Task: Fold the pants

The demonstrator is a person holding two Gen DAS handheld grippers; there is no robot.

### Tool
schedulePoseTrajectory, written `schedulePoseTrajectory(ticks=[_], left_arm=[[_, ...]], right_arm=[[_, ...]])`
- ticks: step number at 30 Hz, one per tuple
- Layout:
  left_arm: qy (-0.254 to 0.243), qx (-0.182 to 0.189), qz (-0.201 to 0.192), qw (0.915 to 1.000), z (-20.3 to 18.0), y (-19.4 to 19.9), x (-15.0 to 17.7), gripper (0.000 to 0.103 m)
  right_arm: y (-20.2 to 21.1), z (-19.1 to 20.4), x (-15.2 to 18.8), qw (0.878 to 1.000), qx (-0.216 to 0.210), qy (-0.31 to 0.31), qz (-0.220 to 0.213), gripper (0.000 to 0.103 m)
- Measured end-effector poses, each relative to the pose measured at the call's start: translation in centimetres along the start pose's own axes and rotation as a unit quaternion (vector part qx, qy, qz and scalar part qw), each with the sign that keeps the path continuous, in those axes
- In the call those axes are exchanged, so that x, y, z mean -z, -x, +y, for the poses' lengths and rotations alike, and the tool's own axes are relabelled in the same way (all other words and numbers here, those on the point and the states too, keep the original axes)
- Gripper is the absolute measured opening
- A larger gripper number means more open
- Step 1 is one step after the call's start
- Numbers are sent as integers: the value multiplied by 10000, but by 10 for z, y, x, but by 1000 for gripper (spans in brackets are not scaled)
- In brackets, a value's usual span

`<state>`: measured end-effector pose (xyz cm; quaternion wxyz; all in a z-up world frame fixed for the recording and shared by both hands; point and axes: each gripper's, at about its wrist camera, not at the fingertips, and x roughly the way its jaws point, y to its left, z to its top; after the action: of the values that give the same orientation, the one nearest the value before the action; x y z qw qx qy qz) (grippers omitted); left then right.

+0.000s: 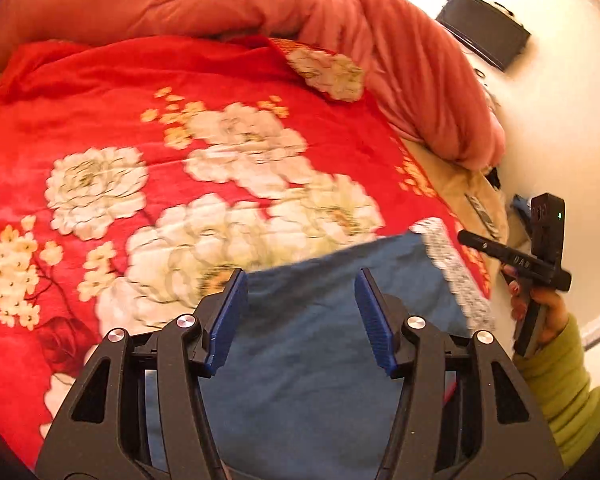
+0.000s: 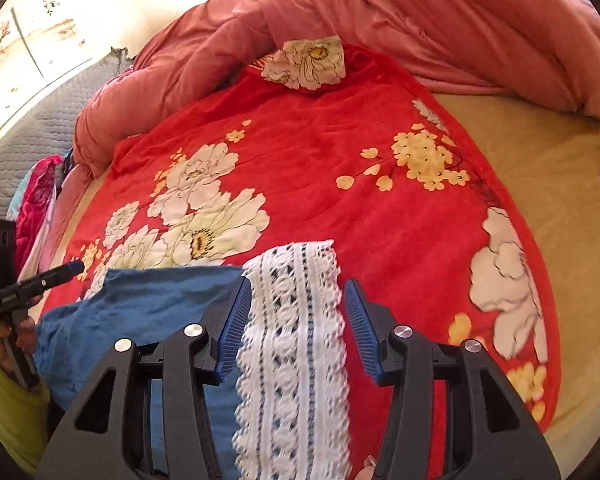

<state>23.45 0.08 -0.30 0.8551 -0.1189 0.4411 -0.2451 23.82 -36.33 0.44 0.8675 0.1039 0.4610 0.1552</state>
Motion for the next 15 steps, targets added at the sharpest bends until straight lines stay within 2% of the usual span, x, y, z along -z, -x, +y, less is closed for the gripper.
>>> schedulePoseTrajectory(ticks=[2, 6, 9, 12, 15], left_arm=[[-3, 128, 27, 9999, 11, -3, 5, 48], [-54, -68, 115, 9999, 20, -8, 5, 48], [-52, 111, 165, 9998, 20, -12, 5, 49], [-157, 53, 244, 9996, 18, -20, 7, 49], [-17, 61, 298, 9995, 24, -31, 8, 49]], right_arm=[[-11, -5, -6, 9999, -39, -50, 110, 47], [-28, -10, -16, 9995, -160, -61, 283, 47], [-36, -11, -22, 9990, -241, -73, 360, 49], [-50, -13, -25, 9982, -281, -110, 520, 51], [-60, -13, -26, 9974, -349, -95, 619, 51]])
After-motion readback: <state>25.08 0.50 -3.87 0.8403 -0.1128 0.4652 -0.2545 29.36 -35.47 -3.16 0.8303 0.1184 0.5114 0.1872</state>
